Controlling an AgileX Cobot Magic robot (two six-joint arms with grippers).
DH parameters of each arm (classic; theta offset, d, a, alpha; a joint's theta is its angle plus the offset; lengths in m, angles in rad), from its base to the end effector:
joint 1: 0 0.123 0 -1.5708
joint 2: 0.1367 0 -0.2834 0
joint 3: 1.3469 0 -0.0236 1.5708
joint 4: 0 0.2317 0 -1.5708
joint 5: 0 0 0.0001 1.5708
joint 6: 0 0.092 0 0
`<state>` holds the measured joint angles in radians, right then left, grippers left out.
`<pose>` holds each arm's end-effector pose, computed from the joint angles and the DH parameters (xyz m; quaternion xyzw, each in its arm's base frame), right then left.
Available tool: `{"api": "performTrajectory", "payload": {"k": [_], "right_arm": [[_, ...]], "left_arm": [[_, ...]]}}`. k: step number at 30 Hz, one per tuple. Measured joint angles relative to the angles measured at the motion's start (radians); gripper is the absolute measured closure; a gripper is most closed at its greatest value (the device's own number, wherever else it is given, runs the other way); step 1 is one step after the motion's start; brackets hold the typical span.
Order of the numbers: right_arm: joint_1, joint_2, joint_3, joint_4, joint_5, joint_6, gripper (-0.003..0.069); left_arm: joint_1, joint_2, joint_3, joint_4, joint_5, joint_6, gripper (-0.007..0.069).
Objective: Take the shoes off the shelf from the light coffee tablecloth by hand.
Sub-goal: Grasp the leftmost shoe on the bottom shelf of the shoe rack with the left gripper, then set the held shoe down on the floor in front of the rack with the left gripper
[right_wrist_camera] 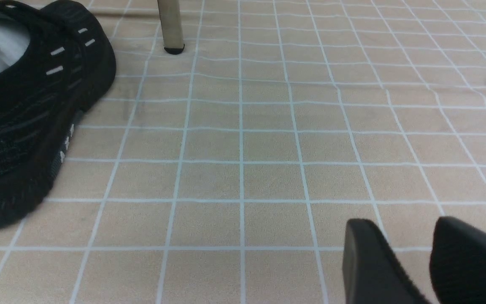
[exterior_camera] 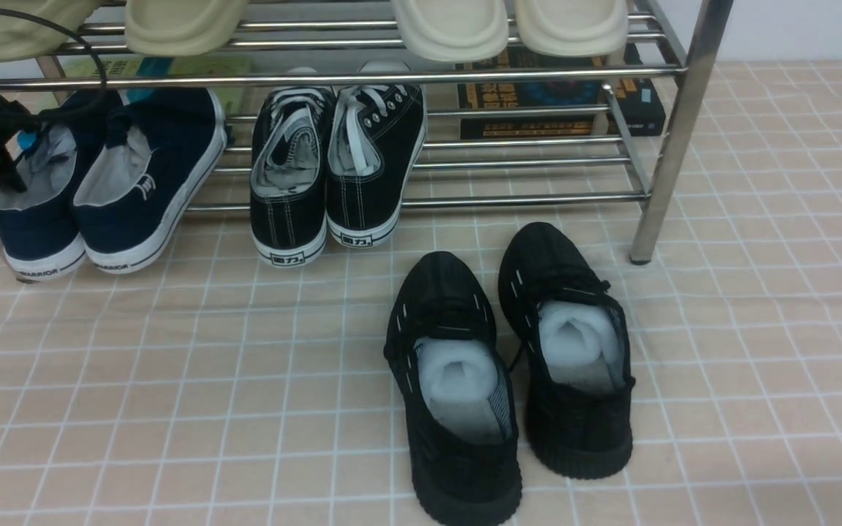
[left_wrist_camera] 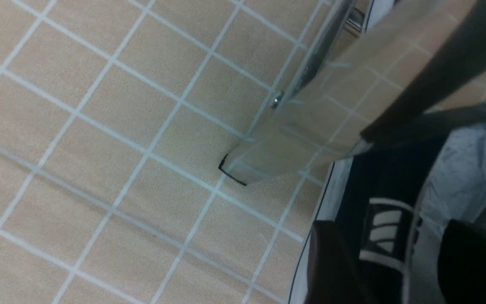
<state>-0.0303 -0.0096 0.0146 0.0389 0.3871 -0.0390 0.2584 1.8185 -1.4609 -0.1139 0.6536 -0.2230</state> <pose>0.0356 0.0003 0.1738 0.0067 0.8062 -0.0039 0.5916 0.3800 0.0938 0.2734 -0.2566 0.9117 -0.0416 0.3181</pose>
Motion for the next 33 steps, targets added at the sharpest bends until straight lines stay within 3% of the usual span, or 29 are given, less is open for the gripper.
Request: {"api": "performTrajectory", "payload": {"k": [5, 8, 13, 15, 17, 30, 33], "right_arm": [[0.0, 0.0, 0.0, 0.0, 0.0, 0.0, 0.042], [0.0, 0.0, 0.0, 0.0, 0.0, 0.0, 0.042], [0.0, 0.0, 0.0, 0.0, 0.0, 0.0, 0.042], [0.0, 0.0, 0.0, 0.0, 0.0, 0.0, 0.042], [0.0, 0.0, 0.0, 0.0, 0.0, 0.0, 0.042], [0.0, 0.0, 0.0, 0.0, 0.0, 0.0, 0.042], [0.0, 0.0, 0.0, 0.0, 0.0, 0.0, 0.042]], "left_arm": [[0.0, 0.034, 0.0, -0.009, 0.001, 0.0, 0.0254], [0.0, 0.052, 0.0, -0.012, 0.01, 0.0, 0.0295], [0.001, 0.056, 0.0, -0.011, 0.046, 0.004, 0.0536], [0.004, 0.044, 0.0, -0.027, 0.078, 0.004, 0.0581], [0.004, 0.036, 0.0, -0.027, 0.094, 0.004, 0.0585], [0.004, -0.349, 0.016, 0.168, 0.564, 0.004, 0.0586], [0.004, -0.42, 0.081, 0.181, 0.58, -0.001, 0.0586]]}}
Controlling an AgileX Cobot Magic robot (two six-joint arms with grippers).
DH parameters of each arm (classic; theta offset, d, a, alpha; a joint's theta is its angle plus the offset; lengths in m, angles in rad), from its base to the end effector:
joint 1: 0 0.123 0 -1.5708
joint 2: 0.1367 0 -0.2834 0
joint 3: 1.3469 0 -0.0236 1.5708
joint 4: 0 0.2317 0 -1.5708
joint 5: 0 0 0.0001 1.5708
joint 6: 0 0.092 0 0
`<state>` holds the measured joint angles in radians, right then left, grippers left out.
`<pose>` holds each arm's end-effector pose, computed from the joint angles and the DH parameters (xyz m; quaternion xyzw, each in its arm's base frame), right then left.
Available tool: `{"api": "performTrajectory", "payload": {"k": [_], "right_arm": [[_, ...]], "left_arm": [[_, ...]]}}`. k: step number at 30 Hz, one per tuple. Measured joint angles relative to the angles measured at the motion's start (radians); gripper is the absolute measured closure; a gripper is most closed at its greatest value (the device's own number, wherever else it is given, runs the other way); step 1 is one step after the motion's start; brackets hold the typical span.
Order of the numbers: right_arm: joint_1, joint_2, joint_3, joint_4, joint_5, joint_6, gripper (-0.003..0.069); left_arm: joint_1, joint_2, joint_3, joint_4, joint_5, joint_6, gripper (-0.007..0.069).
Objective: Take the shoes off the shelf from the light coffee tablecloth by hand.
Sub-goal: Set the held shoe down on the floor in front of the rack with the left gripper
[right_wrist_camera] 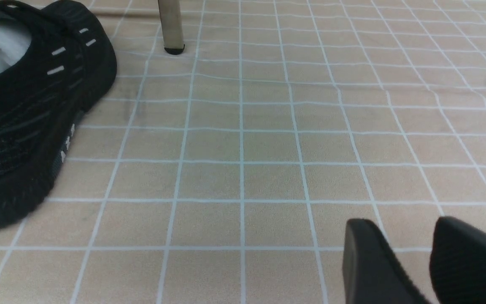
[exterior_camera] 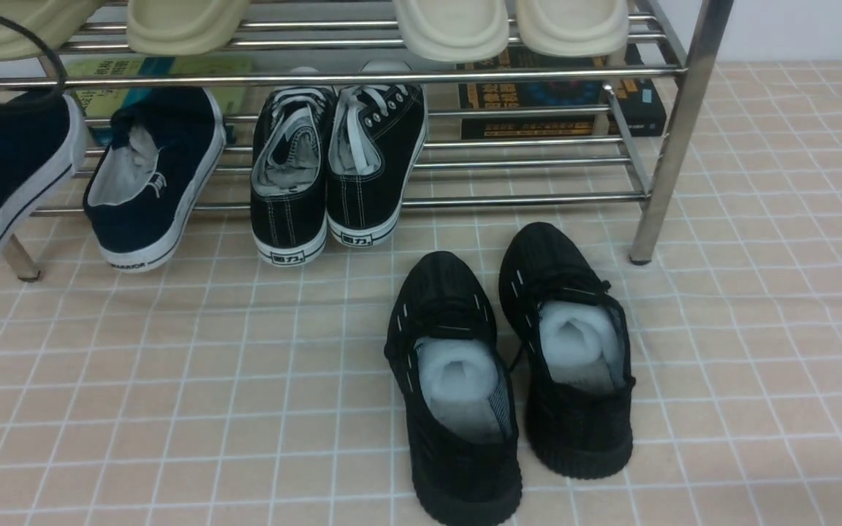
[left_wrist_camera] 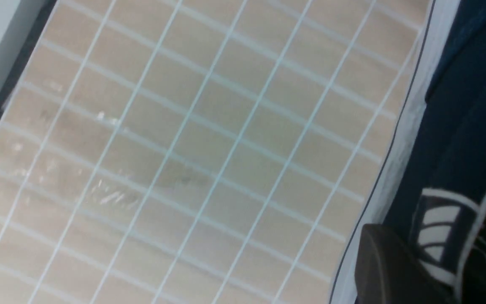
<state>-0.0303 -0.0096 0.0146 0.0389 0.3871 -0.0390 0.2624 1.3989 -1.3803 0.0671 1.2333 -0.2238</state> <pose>0.0356 0.0003 0.1738 0.0067 0.8062 -0.0039 0.5916 0.2455 0.0720 0.3613 -0.2313 0.9512 0.0371 0.2009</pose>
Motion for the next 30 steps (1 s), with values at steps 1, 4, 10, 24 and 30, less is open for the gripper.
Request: {"api": "performTrajectory", "payload": {"k": [1, 4, 10, 24, 30], "right_arm": [[0.0, 0.0, 0.0, 0.0, 0.0, 0.0, 0.042], [0.0, 0.0, 0.0, 0.0, 0.0, 0.0, 0.042], [0.0, 0.0, 0.0, 0.0, 0.0, 0.0, 0.042], [0.0, 0.0, 0.0, 0.0, 0.0, 0.0, 0.042], [0.0, 0.0, 0.0, 0.0, 0.0, 0.0, 0.042]], "left_arm": [[0.0, -0.021, 0.026, 0.007, -0.005, -0.008, 0.0586], [0.0, -0.106, 0.162, 0.046, -0.066, -0.077, 0.0586], [0.0, -0.162, 0.399, 0.095, -0.232, -0.144, 0.0586], [0.0, 0.0, 0.581, 0.081, -0.537, -0.15, 0.0583], [0.0, 0.051, 0.581, 0.097, -0.555, -0.15, 0.0548]]}}
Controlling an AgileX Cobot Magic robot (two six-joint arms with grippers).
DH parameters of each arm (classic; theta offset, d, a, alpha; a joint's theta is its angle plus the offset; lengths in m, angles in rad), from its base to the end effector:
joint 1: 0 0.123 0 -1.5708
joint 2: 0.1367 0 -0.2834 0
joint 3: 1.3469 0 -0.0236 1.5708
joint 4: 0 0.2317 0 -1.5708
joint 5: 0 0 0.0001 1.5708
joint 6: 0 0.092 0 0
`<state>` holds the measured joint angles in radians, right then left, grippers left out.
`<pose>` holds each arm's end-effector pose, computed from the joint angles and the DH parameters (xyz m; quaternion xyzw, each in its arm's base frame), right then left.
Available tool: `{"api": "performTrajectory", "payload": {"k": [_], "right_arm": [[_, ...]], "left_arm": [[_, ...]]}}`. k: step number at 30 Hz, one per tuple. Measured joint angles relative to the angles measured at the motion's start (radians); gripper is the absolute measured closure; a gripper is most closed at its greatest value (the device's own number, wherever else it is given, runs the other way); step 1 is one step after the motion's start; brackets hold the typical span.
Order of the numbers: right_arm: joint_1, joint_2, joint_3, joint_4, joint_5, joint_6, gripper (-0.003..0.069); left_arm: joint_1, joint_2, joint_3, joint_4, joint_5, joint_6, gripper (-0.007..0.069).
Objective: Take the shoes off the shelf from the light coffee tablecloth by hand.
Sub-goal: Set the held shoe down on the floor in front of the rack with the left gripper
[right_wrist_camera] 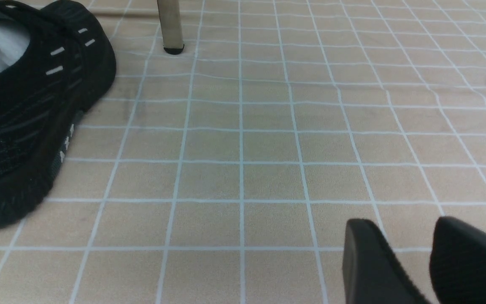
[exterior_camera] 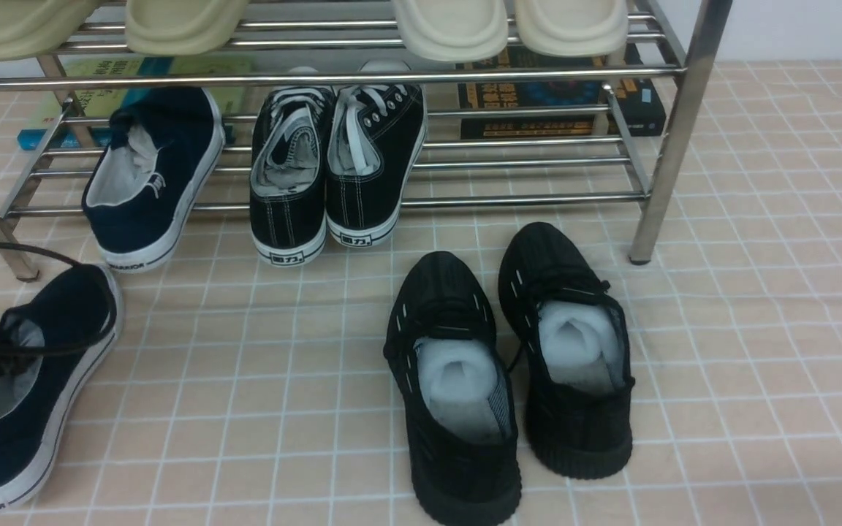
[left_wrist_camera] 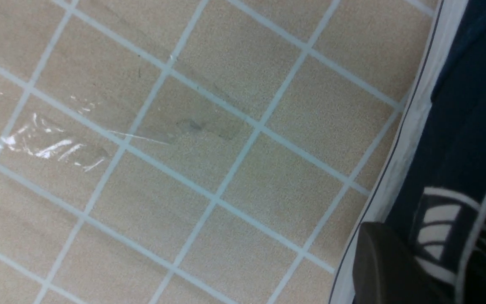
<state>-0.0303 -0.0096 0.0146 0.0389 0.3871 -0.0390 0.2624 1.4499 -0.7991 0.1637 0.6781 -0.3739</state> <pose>0.0356 0.0003 0.1738 0.0067 0.8062 -0.0039 0.5916 0.2322 0.0721 0.2161 -0.2559 0.9509 0.0518 0.1664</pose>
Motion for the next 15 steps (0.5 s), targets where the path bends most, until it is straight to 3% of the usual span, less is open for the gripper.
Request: {"api": "performTrajectory", "payload": {"k": [2, 9, 12, 15], "right_arm": [[0.0, 0.0, 0.0, 0.0, 0.0, 0.0, 0.042], [0.0, 0.0, 0.0, 0.0, 0.0, 0.0, 0.042], [0.0, 0.0, 0.0, 0.0, 0.0, 0.0, 0.042], [0.0, 0.0, 0.0, 0.0, 0.0, 0.0, 0.042]], "left_arm": [[0.0, 0.0, -0.001, 0.009, 0.0, 0.0, 0.0528], [0.0, 0.0, -0.108, 0.084, 0.106, -0.001, 0.0295], [0.0, 0.0, -0.18, 0.072, 0.175, -0.003, 0.0237], [0.0, 0.0, -0.256, 0.016, 0.217, 0.004, 0.0229]]}}
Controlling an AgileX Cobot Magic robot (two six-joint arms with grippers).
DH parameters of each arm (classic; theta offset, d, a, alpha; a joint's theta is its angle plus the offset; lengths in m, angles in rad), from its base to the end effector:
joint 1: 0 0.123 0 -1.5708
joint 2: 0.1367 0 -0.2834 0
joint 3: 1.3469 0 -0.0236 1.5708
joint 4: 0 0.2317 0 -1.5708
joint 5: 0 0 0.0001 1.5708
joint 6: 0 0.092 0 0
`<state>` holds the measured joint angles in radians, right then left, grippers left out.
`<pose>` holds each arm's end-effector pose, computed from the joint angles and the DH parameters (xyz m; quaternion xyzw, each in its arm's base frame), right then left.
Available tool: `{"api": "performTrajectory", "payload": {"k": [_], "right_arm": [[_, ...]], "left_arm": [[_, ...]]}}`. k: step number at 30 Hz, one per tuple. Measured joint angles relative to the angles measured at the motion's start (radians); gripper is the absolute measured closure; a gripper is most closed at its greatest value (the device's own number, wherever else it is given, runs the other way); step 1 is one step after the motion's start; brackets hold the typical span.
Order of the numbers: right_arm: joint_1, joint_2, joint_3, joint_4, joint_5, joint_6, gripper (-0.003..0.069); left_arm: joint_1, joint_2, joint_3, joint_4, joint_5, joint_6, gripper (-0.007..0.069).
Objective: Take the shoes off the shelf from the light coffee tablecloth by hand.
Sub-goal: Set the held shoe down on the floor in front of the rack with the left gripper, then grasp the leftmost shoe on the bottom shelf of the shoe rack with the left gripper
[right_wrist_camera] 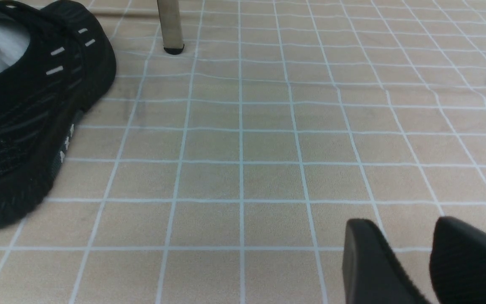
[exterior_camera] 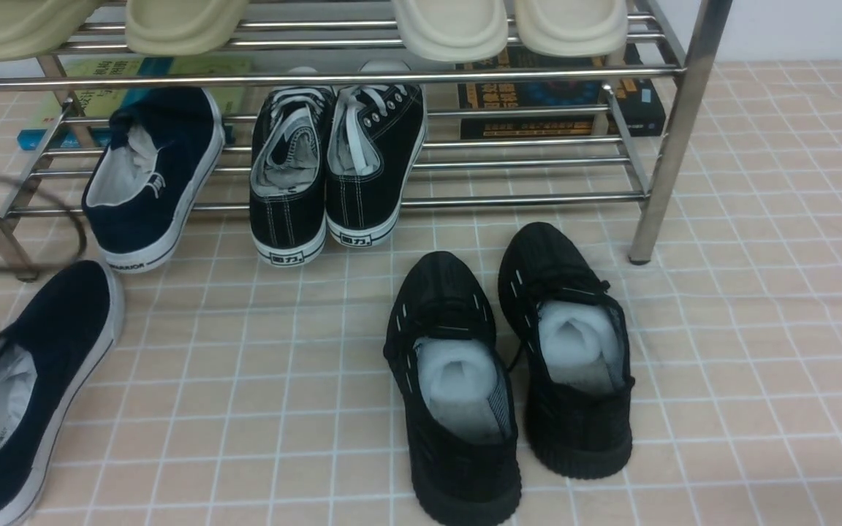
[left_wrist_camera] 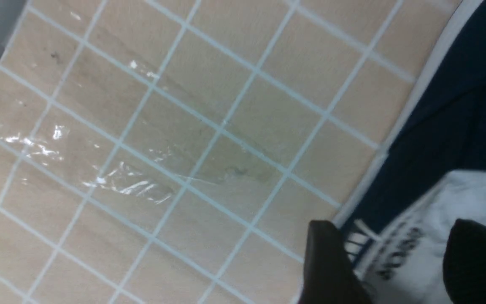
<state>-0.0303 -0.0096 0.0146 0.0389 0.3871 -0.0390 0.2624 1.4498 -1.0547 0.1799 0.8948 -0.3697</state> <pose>0.0356 0.0003 0.1738 0.0067 0.8062 -0.0039 0.5916 0.2533 0.0814 0.2739 -0.2640 0.9438 0.0693 0.1863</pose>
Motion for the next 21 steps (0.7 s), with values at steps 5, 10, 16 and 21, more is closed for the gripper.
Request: {"api": "performTrajectory", "payload": {"k": [5, 10, 16, 21], "right_arm": [[0.0, 0.0, 0.0, 0.0, 0.0, 0.0, 0.042], [0.0, 0.0, 0.0, 0.0, 0.0, 0.0, 0.042], [-0.001, 0.0, 0.0, 0.0, 0.0, 0.0, 0.042], [-0.001, 0.0, 0.0, 0.0, 0.0, 0.0, 0.042]], "left_arm": [[0.0, 0.016, -0.168, -0.255, 0.062, 0.174, 0.0487], [-0.048, 0.077, -0.293, -0.377, 0.099, 0.296, 0.0617], [-0.172, 0.217, -0.442, -0.347, 0.115, 0.272, 0.061], [-0.193, 0.288, -0.505, -0.268, 0.055, 0.153, 0.0524]]}}
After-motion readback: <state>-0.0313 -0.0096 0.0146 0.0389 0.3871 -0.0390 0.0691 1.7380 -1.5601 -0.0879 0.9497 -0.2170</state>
